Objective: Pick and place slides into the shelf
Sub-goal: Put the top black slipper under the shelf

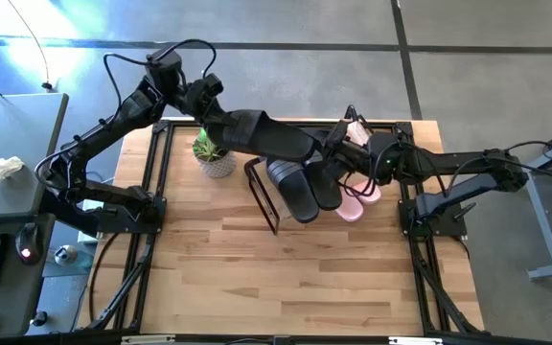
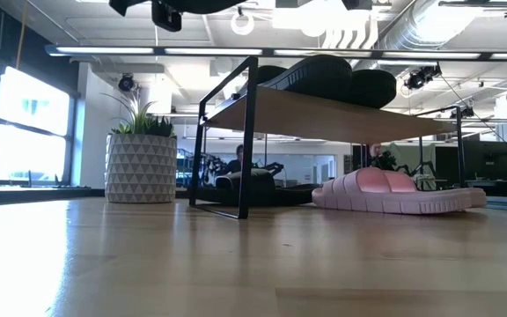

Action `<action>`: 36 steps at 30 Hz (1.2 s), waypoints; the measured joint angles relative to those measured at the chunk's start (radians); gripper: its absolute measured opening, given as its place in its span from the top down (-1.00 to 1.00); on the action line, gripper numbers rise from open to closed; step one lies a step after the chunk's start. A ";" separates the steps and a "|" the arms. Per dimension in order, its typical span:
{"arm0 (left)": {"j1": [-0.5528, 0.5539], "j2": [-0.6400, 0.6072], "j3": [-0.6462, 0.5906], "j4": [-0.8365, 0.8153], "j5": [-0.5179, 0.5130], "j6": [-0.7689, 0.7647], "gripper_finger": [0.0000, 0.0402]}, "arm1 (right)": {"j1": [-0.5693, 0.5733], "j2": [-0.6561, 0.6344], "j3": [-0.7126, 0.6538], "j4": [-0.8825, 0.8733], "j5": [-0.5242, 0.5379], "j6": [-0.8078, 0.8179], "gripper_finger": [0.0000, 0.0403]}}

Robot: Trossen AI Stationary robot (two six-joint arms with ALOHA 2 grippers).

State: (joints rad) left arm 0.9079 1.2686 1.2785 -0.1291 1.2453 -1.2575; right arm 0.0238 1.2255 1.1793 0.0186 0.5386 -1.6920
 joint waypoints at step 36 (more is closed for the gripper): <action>0.001 0.003 0.000 -0.006 -0.046 0.021 0.98 | 0.055 -0.002 0.000 0.006 0.036 0.078 0.45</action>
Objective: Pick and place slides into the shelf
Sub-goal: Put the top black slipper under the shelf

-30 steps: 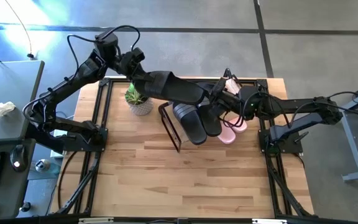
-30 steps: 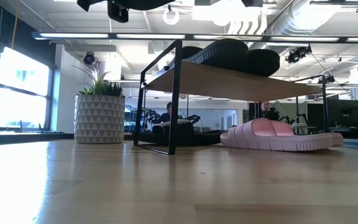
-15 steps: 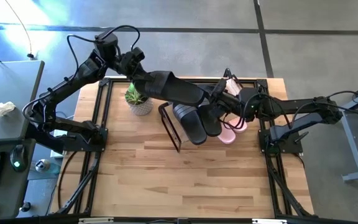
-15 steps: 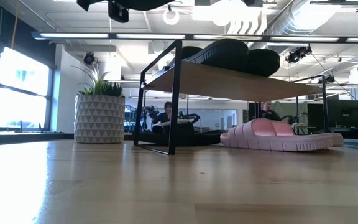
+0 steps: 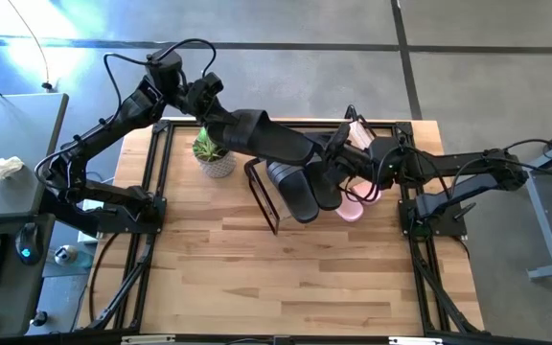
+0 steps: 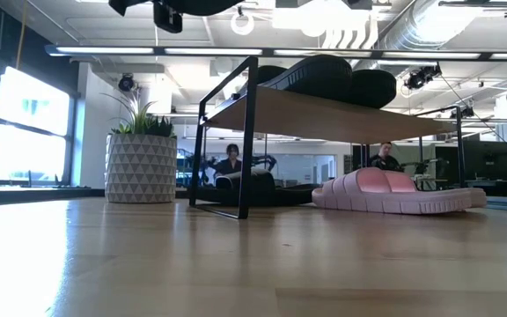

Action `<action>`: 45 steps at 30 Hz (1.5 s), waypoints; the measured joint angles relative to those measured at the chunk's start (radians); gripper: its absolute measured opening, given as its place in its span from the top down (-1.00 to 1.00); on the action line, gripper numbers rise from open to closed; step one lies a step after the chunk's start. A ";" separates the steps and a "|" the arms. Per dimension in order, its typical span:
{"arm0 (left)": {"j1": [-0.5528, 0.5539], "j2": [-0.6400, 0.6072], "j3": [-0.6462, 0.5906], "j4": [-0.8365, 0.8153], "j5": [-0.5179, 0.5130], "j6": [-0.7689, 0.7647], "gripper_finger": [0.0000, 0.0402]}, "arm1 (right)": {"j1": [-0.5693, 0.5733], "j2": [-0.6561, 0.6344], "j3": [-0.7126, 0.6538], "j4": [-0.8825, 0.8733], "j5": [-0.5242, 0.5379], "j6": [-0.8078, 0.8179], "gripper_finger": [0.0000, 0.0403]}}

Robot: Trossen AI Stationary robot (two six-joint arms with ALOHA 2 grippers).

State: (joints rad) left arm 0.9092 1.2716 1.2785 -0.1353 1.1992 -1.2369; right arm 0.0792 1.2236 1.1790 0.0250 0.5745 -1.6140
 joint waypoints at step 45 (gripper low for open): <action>0.000 0.008 0.000 -0.005 -0.072 0.025 0.99 | 0.035 0.000 0.000 -0.038 0.196 -0.010 0.35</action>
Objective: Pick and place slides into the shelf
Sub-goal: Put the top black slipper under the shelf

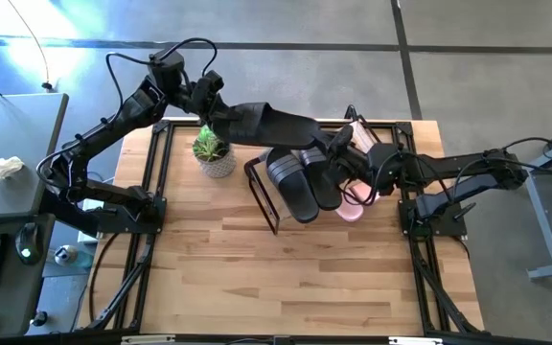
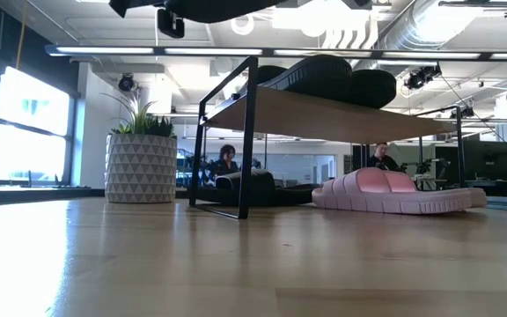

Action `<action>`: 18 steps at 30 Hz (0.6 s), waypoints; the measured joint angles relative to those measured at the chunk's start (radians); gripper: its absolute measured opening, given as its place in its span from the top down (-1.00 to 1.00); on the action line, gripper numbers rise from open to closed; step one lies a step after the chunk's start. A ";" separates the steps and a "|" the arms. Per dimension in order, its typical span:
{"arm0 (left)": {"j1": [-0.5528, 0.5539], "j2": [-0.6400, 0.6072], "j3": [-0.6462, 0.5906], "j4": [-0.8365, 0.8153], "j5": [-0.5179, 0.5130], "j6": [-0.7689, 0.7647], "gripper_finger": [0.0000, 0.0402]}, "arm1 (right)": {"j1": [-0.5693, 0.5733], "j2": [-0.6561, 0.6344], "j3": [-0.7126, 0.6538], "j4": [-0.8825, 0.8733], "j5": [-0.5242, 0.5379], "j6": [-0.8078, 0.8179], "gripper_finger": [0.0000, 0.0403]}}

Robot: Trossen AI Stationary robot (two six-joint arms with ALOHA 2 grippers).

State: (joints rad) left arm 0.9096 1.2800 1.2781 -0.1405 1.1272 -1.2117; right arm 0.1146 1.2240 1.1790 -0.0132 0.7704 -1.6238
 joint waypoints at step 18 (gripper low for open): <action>0.000 0.000 0.000 0.015 -0.015 0.315 0.54 | 0.000 0.001 0.000 -0.002 0.121 0.050 0.83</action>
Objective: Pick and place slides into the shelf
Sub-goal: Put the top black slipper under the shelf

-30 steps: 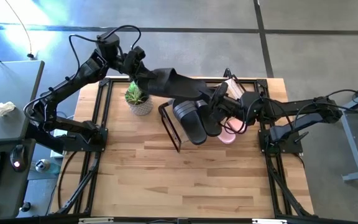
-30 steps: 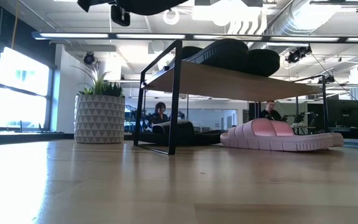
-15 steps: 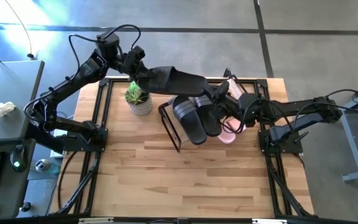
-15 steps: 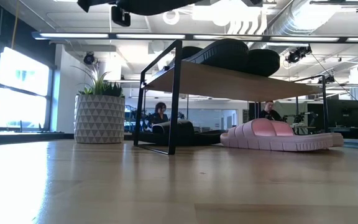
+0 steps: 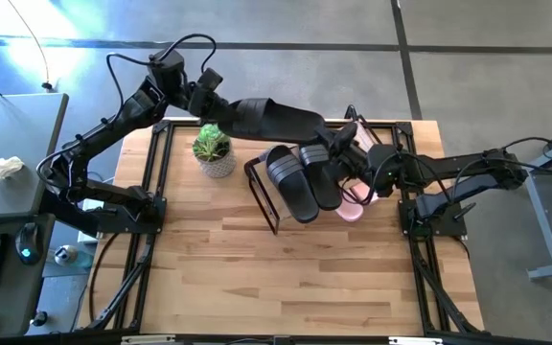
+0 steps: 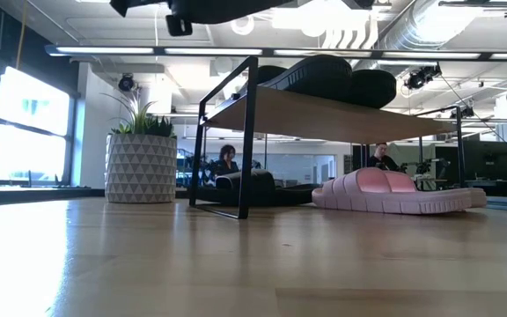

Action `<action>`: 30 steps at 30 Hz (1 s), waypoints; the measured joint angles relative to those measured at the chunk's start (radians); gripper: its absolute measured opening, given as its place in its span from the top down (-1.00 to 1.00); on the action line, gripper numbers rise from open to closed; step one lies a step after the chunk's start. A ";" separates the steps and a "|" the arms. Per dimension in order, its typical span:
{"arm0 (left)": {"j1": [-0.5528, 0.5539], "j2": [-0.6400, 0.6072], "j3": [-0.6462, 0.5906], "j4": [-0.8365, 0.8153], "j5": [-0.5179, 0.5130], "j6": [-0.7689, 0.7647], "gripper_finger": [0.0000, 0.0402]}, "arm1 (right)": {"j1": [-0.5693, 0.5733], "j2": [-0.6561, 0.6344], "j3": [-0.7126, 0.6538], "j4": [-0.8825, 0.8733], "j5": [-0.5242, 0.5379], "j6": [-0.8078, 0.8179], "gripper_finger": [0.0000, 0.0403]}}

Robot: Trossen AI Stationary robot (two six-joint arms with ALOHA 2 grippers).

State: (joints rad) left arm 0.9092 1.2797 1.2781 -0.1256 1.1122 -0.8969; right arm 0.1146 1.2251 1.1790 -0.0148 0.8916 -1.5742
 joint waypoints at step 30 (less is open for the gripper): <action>-0.003 -0.004 0.000 0.661 -0.392 0.016 -0.35 | 0.363 -0.023 0.000 -0.119 0.100 0.530 0.87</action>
State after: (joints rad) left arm 0.9062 1.2754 1.2781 0.5349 0.7205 -0.8806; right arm 0.4780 1.2025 1.1790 -0.1334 0.9920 -1.0444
